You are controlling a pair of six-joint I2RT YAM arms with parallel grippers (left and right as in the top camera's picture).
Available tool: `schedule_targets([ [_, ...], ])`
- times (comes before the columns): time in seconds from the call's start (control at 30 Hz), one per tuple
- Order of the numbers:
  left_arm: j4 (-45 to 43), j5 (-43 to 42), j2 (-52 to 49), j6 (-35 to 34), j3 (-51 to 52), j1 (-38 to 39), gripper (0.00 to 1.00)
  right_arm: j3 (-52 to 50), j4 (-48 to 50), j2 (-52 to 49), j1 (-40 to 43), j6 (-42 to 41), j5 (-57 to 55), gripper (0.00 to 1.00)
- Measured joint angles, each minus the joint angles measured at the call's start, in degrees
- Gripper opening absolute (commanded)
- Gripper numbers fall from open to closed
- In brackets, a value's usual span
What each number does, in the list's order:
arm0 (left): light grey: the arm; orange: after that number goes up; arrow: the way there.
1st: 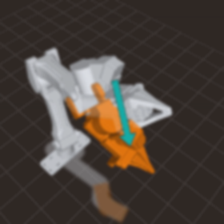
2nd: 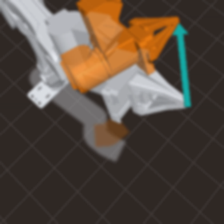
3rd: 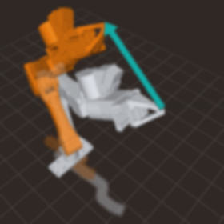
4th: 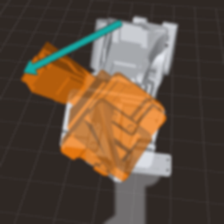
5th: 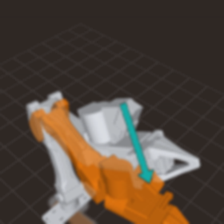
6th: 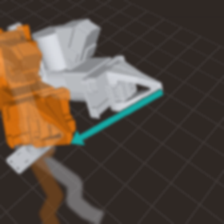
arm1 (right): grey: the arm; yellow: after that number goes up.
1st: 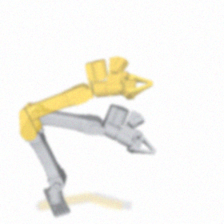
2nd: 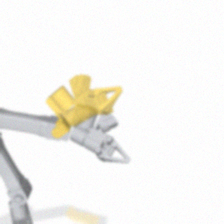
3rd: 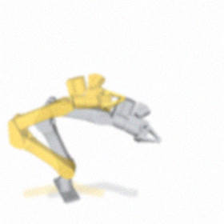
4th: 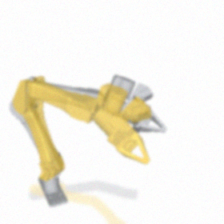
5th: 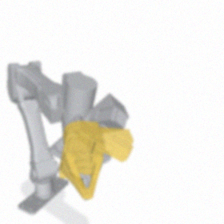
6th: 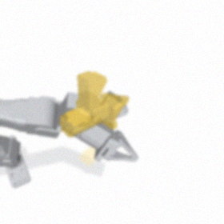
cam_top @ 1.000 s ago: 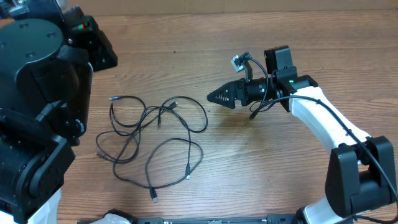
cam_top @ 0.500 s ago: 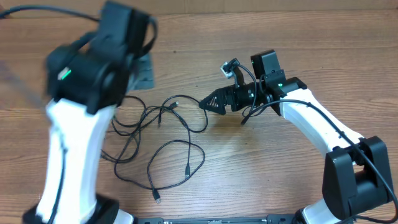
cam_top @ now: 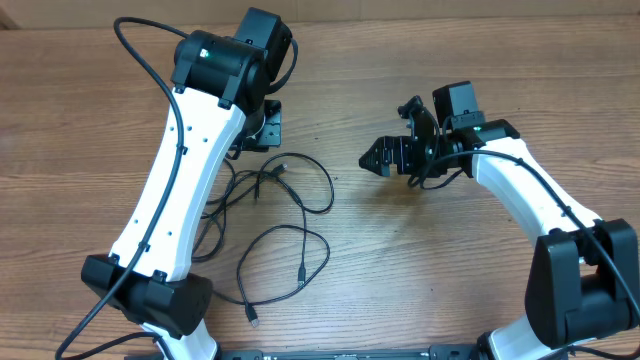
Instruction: Untangle cables
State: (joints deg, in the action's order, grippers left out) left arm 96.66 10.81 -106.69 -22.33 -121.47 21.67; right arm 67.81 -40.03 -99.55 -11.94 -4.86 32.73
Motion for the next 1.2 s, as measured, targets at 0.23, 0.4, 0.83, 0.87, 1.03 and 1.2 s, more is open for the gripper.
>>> schedule_targets([
  [0.23,0.0,0.76,0.0,-0.28,0.04,0.0,0.46,0.0,-1.55,0.0,-1.38,3.28,-0.02,1.0],
  [0.4,-0.15,1.25,0.0,-1.09,0.07,0.0,1.0,0.0,-1.44,-0.07,-4.87,3.74,-0.02,1.0],
  [0.83,-1.51,3.56,0.0,-1.29,0.07,-0.83,1.0,0.0,7.02,-8.15,-12.55,-1.68,0.66,1.0],
  [0.87,-1.55,3.58,0.0,-1.31,0.07,-1.2,1.0,0.0,7.39,-8.59,-12.52,-1.7,1.18,1.0],
  [1.03,-2.43,3.61,0.0,-1.53,0.07,-2.32,1.0,0.0,8.61,-9.29,-12.66,-2.43,2.97,1.0],
  [1.2,-3.04,3.61,0.0,-1.73,0.07,-2.27,1.0,0.0,11.1,-12.04,-14.14,-2.75,3.28,0.89],
])
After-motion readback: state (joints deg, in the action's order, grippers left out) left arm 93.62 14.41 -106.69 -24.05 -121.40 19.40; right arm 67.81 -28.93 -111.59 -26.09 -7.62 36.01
